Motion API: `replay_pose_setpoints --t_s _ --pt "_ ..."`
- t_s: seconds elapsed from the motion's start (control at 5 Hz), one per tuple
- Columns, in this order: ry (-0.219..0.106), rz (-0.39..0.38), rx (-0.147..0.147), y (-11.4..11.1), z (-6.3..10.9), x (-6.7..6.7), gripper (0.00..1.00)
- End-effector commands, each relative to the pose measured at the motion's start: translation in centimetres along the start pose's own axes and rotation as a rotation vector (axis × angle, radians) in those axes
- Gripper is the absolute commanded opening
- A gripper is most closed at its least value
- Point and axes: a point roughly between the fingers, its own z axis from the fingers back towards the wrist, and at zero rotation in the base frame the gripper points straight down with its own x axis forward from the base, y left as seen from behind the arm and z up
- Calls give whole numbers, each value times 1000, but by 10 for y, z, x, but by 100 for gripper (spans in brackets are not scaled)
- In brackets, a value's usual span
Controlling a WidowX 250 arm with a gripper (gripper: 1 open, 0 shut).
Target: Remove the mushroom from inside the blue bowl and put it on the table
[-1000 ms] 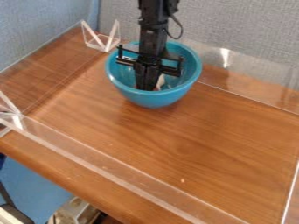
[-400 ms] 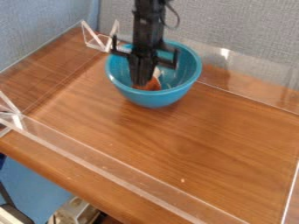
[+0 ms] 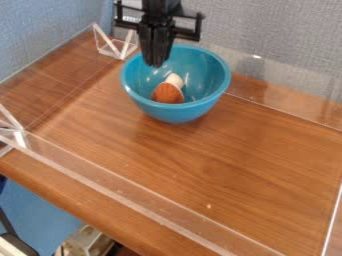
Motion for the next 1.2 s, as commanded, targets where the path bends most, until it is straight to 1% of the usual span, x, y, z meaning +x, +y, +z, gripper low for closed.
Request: replay_pose_setpoints --t_s 0.0,0.2,0.4,0.8,1.0 --pt "-75 38 -7 3 16 11 100" --pt "-55 82 -5 1 11 20 100" --pt "-43 125 2 -2 6 29 100" --pt "-24 197 14 20 -37 42 100" --pt "-15 167 21 20 -47 47 100"
